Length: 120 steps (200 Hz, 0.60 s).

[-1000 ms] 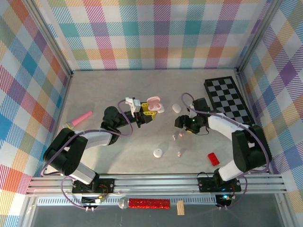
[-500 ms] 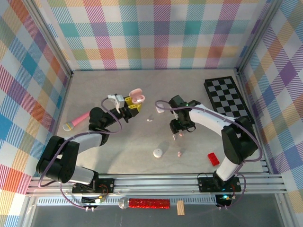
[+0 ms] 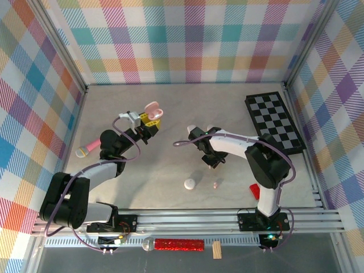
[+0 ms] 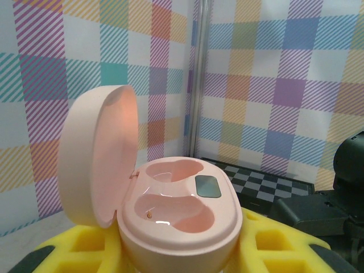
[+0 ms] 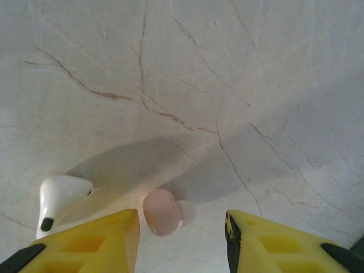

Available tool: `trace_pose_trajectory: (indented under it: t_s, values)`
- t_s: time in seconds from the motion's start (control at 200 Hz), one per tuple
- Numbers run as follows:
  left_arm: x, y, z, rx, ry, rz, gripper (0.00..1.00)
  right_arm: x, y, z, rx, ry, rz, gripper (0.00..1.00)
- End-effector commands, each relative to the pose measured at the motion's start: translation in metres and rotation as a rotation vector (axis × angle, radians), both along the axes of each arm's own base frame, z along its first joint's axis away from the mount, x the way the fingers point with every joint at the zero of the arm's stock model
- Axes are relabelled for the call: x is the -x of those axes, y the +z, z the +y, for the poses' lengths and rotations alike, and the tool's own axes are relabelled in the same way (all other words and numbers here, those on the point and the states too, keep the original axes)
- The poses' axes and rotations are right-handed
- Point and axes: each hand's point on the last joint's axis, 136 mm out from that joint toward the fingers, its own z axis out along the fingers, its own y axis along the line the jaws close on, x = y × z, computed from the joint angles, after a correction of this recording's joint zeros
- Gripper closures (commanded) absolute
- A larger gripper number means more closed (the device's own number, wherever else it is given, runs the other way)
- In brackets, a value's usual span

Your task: Insert wireless bluetooth earbuds into charging case

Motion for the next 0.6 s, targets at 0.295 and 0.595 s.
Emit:
trace_pose_trajectory:
  t_s: [0.295, 0.595]
  values:
    - [0.000, 0.006, 0.002, -0.013, 0.001, -0.028, 0.69, 0.000, -0.003, 0.003, 0.037, 0.044, 0.048, 0.64]
    - [0.001, 0.008, 0.001, -0.011, -0.011, -0.028, 0.69, -0.001, -0.008, 0.006, 0.038, 0.034, 0.059, 0.69]
